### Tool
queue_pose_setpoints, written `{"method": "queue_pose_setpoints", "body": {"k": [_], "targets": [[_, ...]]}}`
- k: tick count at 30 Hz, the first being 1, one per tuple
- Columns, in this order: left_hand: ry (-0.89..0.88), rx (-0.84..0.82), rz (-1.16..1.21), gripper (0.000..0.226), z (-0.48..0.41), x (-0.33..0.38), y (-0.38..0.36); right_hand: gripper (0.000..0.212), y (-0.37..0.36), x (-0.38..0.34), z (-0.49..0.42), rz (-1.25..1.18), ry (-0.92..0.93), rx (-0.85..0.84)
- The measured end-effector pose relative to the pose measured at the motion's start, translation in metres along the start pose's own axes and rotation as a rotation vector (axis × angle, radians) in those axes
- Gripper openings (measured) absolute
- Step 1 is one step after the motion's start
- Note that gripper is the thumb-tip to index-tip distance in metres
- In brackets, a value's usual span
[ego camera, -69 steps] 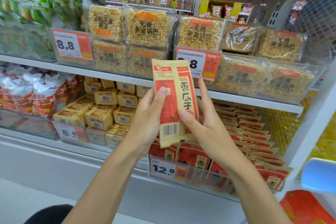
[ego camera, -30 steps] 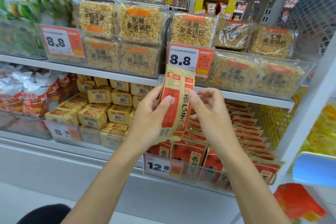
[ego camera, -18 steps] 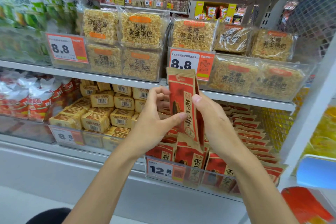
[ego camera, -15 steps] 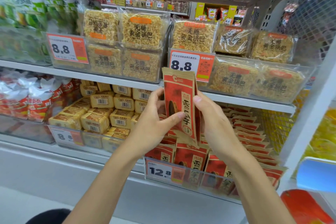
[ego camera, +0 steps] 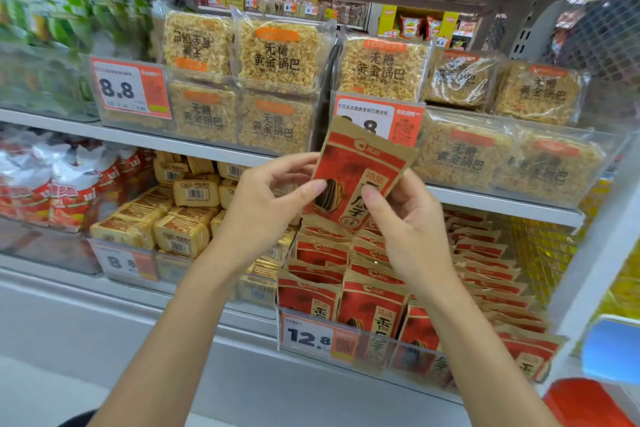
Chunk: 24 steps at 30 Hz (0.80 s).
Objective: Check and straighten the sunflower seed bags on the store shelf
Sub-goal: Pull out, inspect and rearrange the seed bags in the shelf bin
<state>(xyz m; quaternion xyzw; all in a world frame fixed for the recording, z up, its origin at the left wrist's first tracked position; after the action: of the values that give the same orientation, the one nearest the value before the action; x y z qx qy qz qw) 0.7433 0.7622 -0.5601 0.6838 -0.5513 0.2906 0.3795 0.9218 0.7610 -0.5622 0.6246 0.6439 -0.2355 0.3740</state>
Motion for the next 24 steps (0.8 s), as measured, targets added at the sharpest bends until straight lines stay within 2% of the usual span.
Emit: {"method": "queue_pose_setpoints", "body": {"k": [7,11,15,19,21,23,24], "targets": [[0.069,-0.037,-0.021,0.028,0.004,-0.010,0.003,0.023,0.002,0.015,0.004,-0.021,-0.092,0.022],[0.097,-0.067,-0.037,0.026,0.006,-0.011,0.009,0.026,0.003,0.019,0.005,-0.083,-0.143,-0.042],[0.159,-0.139,-0.095,0.027,0.009,-0.026,0.007,0.029,0.007,0.027,0.006,0.054,-0.178,-0.166],[0.266,-0.257,-0.311,0.049,0.014,-0.037,0.005,0.020,0.011,0.039,0.009,0.366,-0.329,-0.280],[0.304,-0.313,-0.346,0.048,0.015,-0.038,0.007,0.012,0.013,0.038,0.008,0.392,-0.304,-0.180],[0.263,-0.248,-0.260,0.038,0.013,-0.037,0.008,0.014,0.011,0.031,0.005,0.368,-0.234,-0.098],[0.229,-0.204,-0.211,0.028,0.012,-0.036,0.009,0.013,0.009,0.029,0.004,0.409,-0.212,-0.120]]}}
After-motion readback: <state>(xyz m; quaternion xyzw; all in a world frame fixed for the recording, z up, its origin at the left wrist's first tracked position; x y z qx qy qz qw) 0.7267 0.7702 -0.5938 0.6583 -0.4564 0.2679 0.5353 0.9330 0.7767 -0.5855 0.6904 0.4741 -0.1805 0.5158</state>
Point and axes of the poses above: each hand's wrist, its own z-axis away from the middle knuckle, its own y-axis out of the back of the hand, x = y × z, the point moved 1 cm from there along -z, towards the middle knuckle, and after that the axes turned 3 degrees about -x, right-handed, at the moved point
